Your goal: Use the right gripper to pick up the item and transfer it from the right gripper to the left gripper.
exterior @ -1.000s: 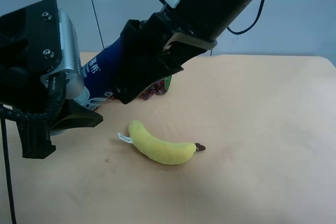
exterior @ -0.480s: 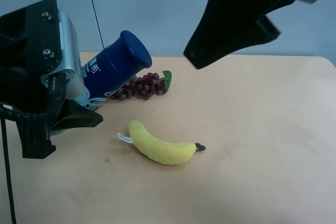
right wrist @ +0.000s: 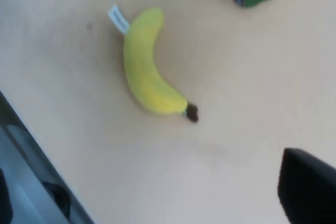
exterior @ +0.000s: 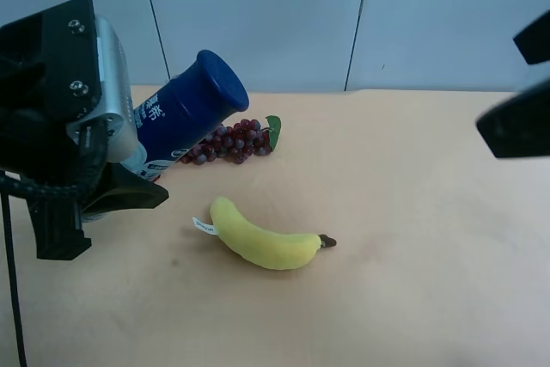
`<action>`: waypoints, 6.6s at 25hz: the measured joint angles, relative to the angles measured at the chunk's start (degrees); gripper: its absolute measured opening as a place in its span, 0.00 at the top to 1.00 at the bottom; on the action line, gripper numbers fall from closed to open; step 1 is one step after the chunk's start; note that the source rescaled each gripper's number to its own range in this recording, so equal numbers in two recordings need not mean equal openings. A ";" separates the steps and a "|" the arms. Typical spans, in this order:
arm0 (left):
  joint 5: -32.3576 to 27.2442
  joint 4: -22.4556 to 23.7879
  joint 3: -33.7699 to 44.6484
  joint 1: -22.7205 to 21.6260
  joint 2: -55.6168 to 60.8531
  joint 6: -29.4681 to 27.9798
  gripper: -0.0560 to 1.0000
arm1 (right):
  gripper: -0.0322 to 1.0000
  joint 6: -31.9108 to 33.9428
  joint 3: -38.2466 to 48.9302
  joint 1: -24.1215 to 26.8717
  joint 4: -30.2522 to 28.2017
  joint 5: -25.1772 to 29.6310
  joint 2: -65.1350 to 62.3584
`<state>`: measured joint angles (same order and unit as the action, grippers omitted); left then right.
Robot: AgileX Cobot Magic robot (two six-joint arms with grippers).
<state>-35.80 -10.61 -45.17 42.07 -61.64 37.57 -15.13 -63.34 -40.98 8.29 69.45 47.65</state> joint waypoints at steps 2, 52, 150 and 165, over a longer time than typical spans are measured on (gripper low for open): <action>0.00 0.00 0.00 0.00 0.00 0.00 0.94 | 0.01 0.05 3.71 0.00 -0.92 0.06 -3.61; 0.00 0.00 0.00 0.00 0.00 -0.11 0.95 | 0.00 7.33 34.51 34.83 -4.64 -7.79 -47.82; 1.82 14.87 -16.70 -47.10 -47.83 -26.02 0.01 | 0.00 7.33 34.51 37.11 -4.06 -7.84 -47.82; -20.14 13.73 -16.70 -47.10 -18.64 -28.72 0.01 | 0.00 7.33 34.51 37.11 -4.06 -7.84 -47.82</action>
<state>-55.94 3.12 -61.87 -5.03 -80.28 8.84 -7.80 -28.83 -3.87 4.23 61.61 -0.17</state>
